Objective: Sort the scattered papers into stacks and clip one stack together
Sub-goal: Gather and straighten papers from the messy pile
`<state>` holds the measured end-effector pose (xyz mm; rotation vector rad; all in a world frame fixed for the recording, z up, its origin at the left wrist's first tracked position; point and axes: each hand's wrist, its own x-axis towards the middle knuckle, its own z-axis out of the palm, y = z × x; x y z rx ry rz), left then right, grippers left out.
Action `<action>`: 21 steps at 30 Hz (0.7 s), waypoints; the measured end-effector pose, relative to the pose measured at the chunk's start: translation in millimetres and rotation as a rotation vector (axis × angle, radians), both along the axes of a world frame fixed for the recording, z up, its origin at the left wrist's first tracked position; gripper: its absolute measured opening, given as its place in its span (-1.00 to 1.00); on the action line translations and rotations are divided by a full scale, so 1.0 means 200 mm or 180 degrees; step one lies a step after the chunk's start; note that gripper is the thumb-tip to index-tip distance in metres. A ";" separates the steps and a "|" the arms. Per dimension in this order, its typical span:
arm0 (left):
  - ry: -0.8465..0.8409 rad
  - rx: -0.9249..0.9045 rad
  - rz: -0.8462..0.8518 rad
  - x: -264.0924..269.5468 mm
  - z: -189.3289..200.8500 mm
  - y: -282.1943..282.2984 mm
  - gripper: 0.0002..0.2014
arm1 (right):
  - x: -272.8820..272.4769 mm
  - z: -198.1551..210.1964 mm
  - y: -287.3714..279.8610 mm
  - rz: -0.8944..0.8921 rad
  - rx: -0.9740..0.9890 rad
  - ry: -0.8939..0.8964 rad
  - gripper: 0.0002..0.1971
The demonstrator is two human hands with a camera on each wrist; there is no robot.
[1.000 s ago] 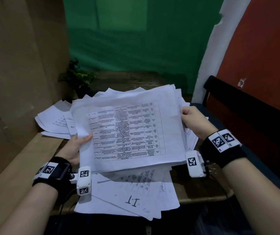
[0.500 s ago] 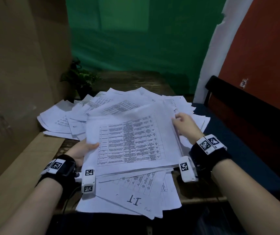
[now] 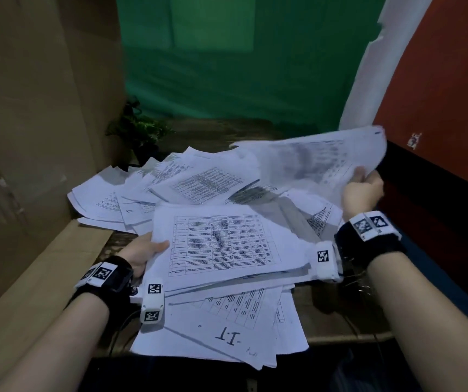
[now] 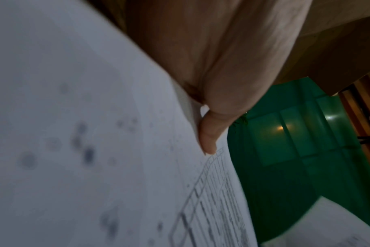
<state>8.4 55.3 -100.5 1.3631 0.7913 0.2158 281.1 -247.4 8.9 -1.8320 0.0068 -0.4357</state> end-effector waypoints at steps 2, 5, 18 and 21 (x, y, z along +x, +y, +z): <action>0.0069 0.0031 0.0027 -0.01 0.00 0.01 -0.65 | 0.05 0.02 0.00 0.0163 0.0898 0.0196 -0.66; 0.0150 0.0012 0.0006 -0.02 0.01 0.00 -0.65 | 0.04 -0.06 0.04 0.0746 0.1367 0.0818 -0.85; -0.0134 -0.0823 0.0630 -0.01 0.04 -0.02 -0.27 | -0.15 -0.33 0.17 0.2582 -0.2695 0.1538 -0.59; -0.0215 -0.0830 0.0474 -0.01 0.03 0.00 -0.23 | -0.13 -0.34 0.17 0.2606 -0.3049 0.1496 -0.58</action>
